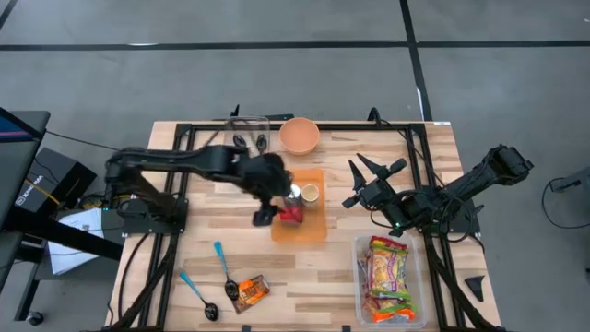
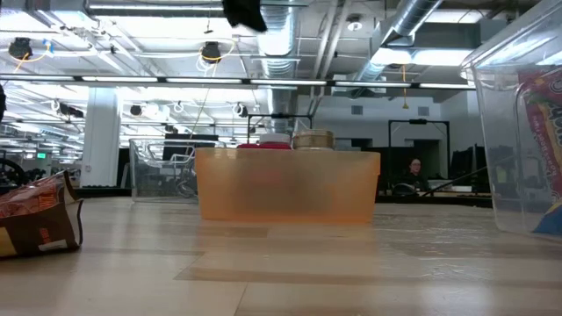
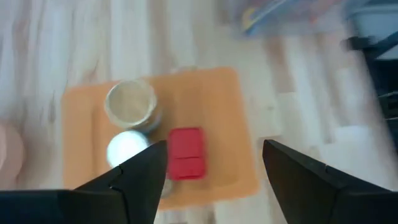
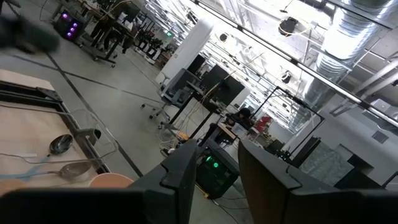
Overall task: Pick & Place Food Item
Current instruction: Put the orange seasoning pack into the orange bin
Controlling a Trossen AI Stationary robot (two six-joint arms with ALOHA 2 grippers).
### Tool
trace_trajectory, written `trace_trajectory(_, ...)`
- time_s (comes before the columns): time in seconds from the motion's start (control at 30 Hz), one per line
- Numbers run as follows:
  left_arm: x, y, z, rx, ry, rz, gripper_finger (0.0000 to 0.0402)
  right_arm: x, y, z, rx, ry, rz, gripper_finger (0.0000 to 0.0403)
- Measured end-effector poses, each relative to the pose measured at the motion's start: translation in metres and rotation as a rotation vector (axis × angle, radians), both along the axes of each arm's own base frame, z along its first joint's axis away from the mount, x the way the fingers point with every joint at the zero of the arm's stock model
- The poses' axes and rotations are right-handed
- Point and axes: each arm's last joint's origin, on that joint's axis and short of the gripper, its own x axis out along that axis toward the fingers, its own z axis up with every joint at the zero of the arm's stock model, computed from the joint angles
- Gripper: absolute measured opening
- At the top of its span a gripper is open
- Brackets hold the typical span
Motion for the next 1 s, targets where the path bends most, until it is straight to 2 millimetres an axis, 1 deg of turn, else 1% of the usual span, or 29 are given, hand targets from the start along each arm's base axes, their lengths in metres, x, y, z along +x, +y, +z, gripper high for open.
trace_trajectory(0.1,-0.019,-0.01,0.009,-0.005,-0.055,-0.033,0.0256,0.0,0.0,0.0,0.0,0.0,0.0,0.0115)
trace_trajectory(0.23,-0.036,-0.021,0.012,-0.008,-0.144,-0.073,0.0255,0.0,0.0,0.0,-0.001,0.0,0.002,0.0115)
trace_trajectory(0.33,-0.043,-0.027,0.011,-0.01,-0.194,-0.094,0.0255,0.0,0.0,0.0,-0.002,-0.001,0.003,0.0115)
trace_trajectory(0.43,-0.046,-0.032,0.008,-0.007,-0.198,-0.097,0.0255,0.0,0.0,0.0,-0.003,-0.003,0.005,0.0115)
trace_trajectory(0.57,-0.045,-0.042,0.001,-0.014,-0.189,-0.114,0.0253,0.001,-0.003,0.0,-0.007,-0.008,0.003,0.0115)
trace_trajectory(0.77,-0.029,-0.074,-0.024,0.018,-0.167,-0.177,0.0251,0.005,-0.012,-0.001,-0.005,-0.006,-0.033,0.0115)
trace_trajectory(0.87,-0.021,-0.093,-0.041,0.019,-0.117,-0.222,0.025,0.008,-0.014,-0.004,-0.001,0.003,-0.037,0.0115)
trace_trajectory(1.0,-0.013,-0.113,-0.068,-0.051,0.001,-0.27,0.025,0.009,-0.015,-0.005,0.006,0.0,-0.04,0.0115)
